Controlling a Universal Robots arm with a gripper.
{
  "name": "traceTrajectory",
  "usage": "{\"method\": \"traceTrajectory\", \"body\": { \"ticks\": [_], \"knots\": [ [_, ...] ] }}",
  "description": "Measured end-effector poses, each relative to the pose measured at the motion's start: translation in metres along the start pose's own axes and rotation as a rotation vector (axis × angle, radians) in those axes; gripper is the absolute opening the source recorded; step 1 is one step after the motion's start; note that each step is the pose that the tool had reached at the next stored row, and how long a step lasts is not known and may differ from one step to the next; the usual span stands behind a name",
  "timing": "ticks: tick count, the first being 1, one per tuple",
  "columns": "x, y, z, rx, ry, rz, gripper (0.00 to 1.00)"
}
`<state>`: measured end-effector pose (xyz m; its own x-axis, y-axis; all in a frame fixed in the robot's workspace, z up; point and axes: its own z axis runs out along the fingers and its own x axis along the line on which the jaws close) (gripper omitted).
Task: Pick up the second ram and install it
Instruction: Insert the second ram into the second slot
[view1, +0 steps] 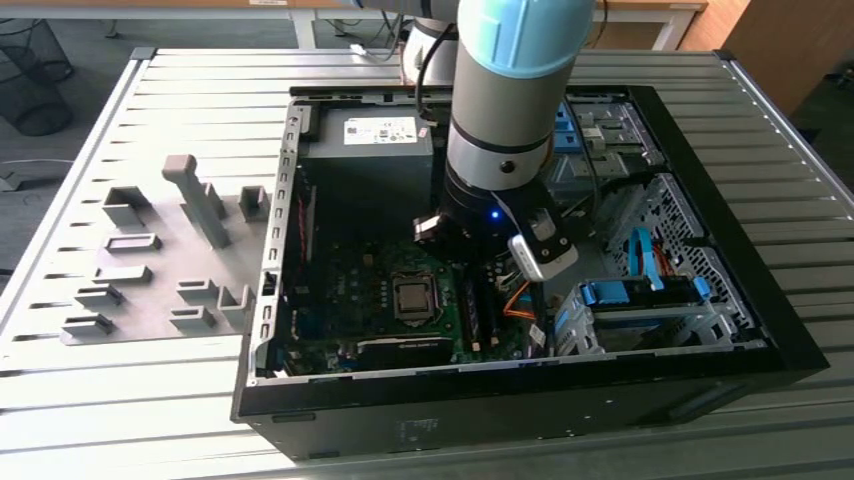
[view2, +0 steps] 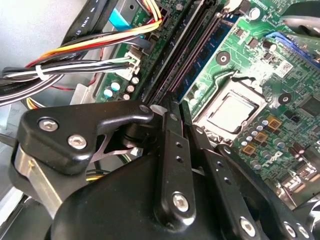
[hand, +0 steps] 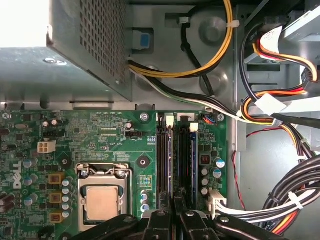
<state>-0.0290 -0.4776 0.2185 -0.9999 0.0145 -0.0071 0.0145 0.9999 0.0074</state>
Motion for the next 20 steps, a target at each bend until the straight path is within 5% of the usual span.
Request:
{"method": "traceTrajectory", "body": {
  "ticks": [20],
  "knots": [
    [0.0005,-0.0006,0.0024,-0.0006,-0.0001,-0.006,0.14]
  ]
}}
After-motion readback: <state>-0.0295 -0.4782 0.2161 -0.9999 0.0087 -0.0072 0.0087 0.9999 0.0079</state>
